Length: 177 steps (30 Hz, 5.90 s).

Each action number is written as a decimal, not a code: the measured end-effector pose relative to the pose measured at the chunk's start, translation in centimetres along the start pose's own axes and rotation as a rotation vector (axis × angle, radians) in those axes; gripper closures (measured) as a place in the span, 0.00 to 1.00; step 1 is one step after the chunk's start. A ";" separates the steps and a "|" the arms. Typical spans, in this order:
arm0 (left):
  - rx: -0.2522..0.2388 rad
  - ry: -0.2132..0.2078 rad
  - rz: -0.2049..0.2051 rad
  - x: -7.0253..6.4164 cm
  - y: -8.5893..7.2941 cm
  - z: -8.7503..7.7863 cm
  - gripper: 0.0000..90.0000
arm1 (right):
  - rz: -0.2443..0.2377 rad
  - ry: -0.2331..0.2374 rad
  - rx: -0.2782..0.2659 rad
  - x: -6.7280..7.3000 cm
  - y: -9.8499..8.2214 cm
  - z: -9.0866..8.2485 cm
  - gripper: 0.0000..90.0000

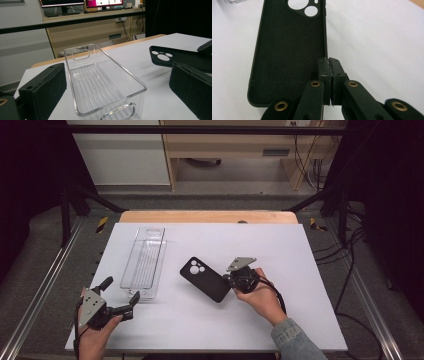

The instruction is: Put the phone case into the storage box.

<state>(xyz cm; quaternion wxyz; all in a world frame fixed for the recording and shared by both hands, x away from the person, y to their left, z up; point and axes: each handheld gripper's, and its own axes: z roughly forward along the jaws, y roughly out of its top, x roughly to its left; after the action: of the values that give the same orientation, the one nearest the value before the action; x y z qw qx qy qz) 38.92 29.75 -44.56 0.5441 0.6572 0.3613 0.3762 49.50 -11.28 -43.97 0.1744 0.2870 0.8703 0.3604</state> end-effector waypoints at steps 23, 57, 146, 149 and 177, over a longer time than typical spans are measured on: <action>0.056 -0.036 -0.003 -2.9 2.0 0.3 0.01 | 0.029 -0.124 -0.166 1.1 -3.4 -3.2 0.99; 0.137 -0.132 -0.011 -6.3 7.3 4.6 0.01 | 0.085 -0.139 -0.271 1.1 -4.3 -4.3 0.99; 0.187 -0.178 -0.125 -11.5 10.8 9.5 0.03 | -0.003 -0.262 -0.432 3.8 -0.4 -7.0 0.99; 0.192 -0.182 -0.131 -11.7 10.6 9.8 0.04 | -0.004 -0.267 -0.434 3.8 -0.4 -7.0 0.99; 0.220 -0.129 -0.231 -13.0 10.0 10.5 0.40 | 0.001 -0.299 -0.438 3.9 -1.0 -6.9 0.99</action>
<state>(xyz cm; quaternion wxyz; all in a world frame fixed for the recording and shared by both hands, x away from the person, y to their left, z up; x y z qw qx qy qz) 42.98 12.14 -37.29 0.5305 0.6896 0.4379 0.2265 42.55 -13.06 -40.42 0.3591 0.2927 0.7359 0.4938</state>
